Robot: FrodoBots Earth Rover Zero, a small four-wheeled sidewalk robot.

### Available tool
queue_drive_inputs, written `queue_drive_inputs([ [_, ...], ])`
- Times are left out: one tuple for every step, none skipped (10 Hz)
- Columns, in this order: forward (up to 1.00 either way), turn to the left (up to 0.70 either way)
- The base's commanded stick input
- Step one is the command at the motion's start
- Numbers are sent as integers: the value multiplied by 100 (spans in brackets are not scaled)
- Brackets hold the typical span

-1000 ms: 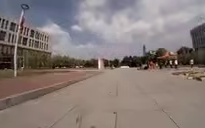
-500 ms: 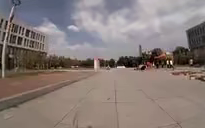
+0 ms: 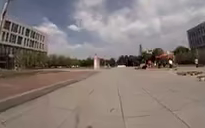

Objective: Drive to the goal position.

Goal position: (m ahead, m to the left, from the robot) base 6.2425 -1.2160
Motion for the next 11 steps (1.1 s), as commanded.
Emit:
queue_drive_inputs([
  [4, 0],
  [0, 0],
  [0, 0],
  [0, 0],
  [0, 0],
  [0, 0],
  [3, 1],
  [6, 2],
  [7, 2],
  [0, 0],
  [0, 0],
])
